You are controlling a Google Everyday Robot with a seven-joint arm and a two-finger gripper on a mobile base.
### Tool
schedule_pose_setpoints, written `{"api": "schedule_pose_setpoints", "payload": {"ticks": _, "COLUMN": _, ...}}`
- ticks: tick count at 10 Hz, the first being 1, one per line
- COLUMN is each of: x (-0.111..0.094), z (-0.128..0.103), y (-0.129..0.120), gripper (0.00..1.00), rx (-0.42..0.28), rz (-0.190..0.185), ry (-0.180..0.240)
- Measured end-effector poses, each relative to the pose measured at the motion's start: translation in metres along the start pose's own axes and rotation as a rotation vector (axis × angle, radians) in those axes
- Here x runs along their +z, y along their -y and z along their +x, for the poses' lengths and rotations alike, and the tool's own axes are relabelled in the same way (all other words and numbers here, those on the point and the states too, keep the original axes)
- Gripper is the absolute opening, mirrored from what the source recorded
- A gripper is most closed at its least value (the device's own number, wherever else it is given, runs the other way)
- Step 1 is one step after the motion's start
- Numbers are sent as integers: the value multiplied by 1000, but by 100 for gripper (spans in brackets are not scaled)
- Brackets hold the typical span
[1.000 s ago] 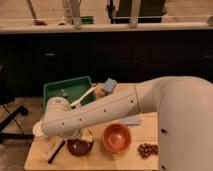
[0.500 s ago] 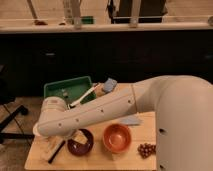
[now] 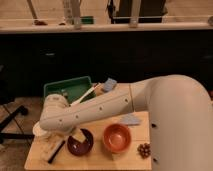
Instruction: Stack bowls on top of each other
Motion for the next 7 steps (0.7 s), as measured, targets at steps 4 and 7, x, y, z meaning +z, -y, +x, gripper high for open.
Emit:
{"api": "schedule_pose_setpoints", "payload": {"ticks": 4, "x": 18, "z": 30, "y": 12, "gripper": 80, "rx": 218, "rz": 5, "ry": 4}}
{"api": "schedule_pose_setpoints", "payload": {"ticks": 7, "x": 19, "z": 44, "y": 4, "gripper": 80, "rx": 326, "rz": 13, "ry": -8}}
